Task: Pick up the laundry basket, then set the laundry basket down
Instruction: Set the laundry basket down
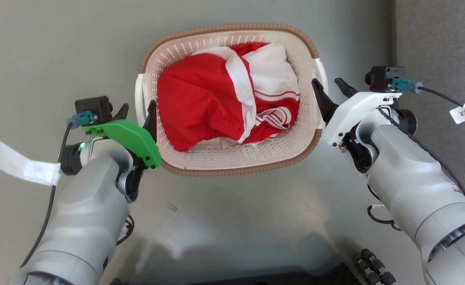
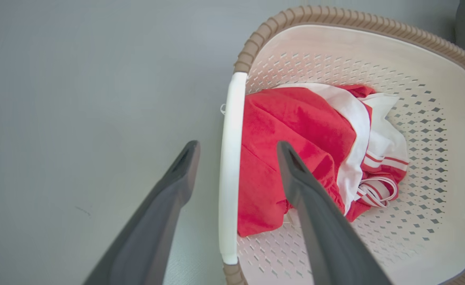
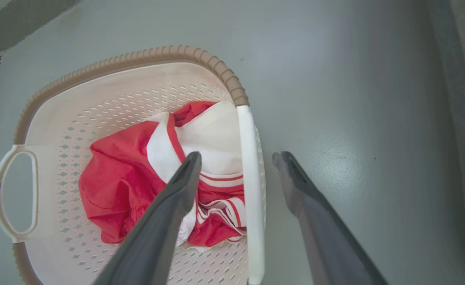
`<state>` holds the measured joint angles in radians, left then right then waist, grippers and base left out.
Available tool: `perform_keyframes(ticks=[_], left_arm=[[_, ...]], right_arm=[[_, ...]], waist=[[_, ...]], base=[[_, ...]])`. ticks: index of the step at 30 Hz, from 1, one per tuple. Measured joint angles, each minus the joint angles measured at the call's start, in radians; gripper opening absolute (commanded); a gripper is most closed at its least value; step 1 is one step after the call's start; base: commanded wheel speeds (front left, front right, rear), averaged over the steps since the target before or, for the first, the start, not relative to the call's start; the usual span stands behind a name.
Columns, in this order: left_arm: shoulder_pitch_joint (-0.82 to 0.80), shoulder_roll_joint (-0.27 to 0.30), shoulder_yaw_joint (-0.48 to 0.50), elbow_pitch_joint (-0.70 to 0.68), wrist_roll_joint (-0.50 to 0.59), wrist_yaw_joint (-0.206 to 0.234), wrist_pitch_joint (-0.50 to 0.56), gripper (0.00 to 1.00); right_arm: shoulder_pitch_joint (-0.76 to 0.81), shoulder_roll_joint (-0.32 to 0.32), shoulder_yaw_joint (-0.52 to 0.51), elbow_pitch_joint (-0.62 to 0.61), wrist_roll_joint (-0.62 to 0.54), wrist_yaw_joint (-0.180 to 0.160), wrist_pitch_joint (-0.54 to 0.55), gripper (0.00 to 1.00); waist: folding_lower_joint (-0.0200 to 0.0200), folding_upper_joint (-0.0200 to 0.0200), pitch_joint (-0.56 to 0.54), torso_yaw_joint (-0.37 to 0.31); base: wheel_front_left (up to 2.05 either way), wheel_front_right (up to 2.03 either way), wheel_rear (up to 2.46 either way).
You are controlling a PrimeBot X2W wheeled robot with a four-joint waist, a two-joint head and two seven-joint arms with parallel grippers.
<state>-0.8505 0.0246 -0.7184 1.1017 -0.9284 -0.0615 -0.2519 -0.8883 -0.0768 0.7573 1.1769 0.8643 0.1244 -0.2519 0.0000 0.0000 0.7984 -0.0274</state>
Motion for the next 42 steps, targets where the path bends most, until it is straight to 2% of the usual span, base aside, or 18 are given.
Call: perform_keyframes(ticks=[12, 23, 37, 42], left_arm=[[0.073, 0.0, 0.04, 0.02, 0.0, -0.015, 0.0, 1.0], [0.127, 0.0, 0.095, -0.013, 0.0, -0.033, 0.0, 1.0], [0.229, 0.005, 0.171, -0.094, 0.024, -0.045, 0.0, 1.0], [0.268, 0.022, 0.205, -0.148, 0.057, -0.053, 0.0, 1.0]], right_arm=[[0.079, 0.009, -0.016, -0.009, 0.046, 0.0, 0.0, 1.0], [0.12, 0.008, -0.029, -0.066, 0.051, 0.0, 0.0, 1.0], [0.21, -0.043, -0.084, -0.177, 0.041, 0.0, 0.0, 1.0], [0.254, -0.051, -0.106, -0.236, 0.003, 0.0, 0.0, 1.0]], waist=[[0.0, 0.0, -0.123, -0.013], [0.0, 0.0001, -0.251, -0.019], [0.0, 0.0, -0.42, -0.012], [0.0, 0.0, -0.492, -0.005]], base=[[0.0, 0.0, 0.0], [0.0, 0.0, 0.0], [0.0, 0.0, 0.0], [0.0, 0.0, 0.0]])
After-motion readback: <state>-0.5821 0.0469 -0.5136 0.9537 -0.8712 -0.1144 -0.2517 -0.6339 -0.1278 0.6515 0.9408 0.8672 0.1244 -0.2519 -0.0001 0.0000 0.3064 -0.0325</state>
